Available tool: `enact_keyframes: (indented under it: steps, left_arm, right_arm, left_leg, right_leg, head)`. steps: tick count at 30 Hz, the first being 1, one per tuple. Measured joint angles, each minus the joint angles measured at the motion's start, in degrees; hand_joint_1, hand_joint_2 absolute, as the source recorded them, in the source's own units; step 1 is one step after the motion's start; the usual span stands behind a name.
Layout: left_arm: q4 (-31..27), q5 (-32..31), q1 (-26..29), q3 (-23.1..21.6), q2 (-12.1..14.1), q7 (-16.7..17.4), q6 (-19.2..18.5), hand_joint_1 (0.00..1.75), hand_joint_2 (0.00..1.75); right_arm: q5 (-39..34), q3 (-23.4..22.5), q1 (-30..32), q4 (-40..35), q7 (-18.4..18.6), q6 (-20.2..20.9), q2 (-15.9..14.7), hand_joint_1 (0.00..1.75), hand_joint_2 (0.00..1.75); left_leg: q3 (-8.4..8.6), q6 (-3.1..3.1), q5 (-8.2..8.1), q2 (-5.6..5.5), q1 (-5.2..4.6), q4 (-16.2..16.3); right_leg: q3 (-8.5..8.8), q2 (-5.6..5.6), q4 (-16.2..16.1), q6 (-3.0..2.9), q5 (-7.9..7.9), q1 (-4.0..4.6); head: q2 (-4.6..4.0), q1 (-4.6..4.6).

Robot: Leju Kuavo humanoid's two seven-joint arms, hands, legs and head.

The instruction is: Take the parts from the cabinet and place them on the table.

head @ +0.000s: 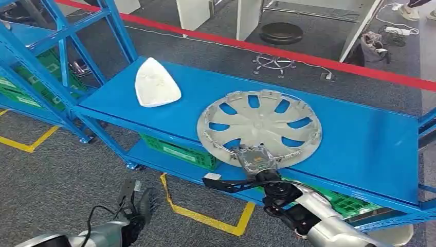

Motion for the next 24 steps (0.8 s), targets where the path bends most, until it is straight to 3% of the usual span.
enact_keyframes:
  steps: [19, 24]
  left_arm:
    - [0.00, 0.00, 0.02, 0.00, -0.17, 0.28, 0.13, 0.00, 0.00]
    - [0.00, 0.31, 0.11, 0.00, -0.17, -0.02, 0.13, 0.00, 0.00]
  right_arm:
    - [2.47, -1.44, 0.01, -0.02, -0.11, -1.68, 0.11, 1.75, 1.75]
    - [-0.08, -3.19, 0.07, -1.28, -0.13, -4.78, -0.09, 1.75, 1.75]
  left_leg:
    - [0.03, -0.02, -0.01, -0.03, 0.00, -0.02]
    - [0.01, -0.02, -0.01, -0.02, 0.00, -0.02]
  right_leg:
    - [0.05, -0.01, 0.01, -0.05, -0.03, 0.00]
    - [0.03, 0.00, 0.02, -0.05, -0.03, 0.01]
  head:
    - [0.00, 0.00]
    - [0.00, 0.00]
